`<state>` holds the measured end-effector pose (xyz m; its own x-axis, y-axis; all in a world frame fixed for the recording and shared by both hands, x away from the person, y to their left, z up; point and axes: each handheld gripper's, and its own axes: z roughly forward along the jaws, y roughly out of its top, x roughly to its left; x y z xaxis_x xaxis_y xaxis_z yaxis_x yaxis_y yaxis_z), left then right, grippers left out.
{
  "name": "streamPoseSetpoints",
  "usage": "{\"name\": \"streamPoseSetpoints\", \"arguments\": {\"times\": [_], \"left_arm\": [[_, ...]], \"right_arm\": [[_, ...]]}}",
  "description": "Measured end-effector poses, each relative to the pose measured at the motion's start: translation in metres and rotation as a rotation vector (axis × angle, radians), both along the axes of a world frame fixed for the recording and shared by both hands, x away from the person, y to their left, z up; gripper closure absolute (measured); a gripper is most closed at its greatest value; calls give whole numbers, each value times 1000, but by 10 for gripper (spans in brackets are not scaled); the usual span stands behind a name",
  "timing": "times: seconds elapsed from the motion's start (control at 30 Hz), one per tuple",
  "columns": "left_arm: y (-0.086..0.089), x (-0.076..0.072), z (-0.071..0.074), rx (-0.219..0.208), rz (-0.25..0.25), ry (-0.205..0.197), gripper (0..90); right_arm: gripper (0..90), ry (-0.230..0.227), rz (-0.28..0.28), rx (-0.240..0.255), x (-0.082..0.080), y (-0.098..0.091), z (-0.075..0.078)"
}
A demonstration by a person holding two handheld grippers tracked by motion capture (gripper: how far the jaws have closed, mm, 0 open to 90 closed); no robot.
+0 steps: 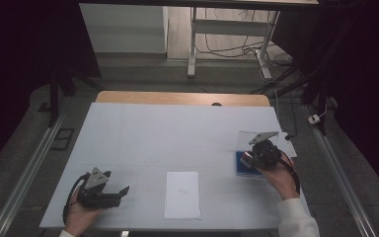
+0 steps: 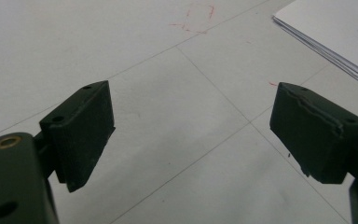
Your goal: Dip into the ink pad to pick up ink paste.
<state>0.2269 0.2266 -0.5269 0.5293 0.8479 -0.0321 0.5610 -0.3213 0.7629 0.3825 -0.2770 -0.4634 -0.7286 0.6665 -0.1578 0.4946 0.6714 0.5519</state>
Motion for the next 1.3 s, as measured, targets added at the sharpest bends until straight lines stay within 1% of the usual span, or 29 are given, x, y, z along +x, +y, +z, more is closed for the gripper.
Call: {"name": "streamPoseSetpoints", "arguments": {"times": [0.27,0.4,0.47,0.6,0.77,0.9,1.3], "left_arm": [[0,-1,0,2,-1,-1,136],[-1,-2,1,2,-2,-2,136],[-1,-2,1,2,-1,-2,136],[-2,-3,1,3,1,-3,136],[-2,-2,1,4,0,-2,136],[-2,-2,1,6,-1,-2,136],[-2,-2,2,5,1,-4,136]], "right_arm": [[702,8,-9,-12,0,1,-2],[704,25,-21,5,2,-1,-4],[705,23,-20,-5,1,1,-4],[705,24,-21,9,2,-1,-5],[705,19,-23,4,1,0,-6],[706,20,-21,12,1,-2,-6],[705,11,-18,12,1,-2,-7]]}}
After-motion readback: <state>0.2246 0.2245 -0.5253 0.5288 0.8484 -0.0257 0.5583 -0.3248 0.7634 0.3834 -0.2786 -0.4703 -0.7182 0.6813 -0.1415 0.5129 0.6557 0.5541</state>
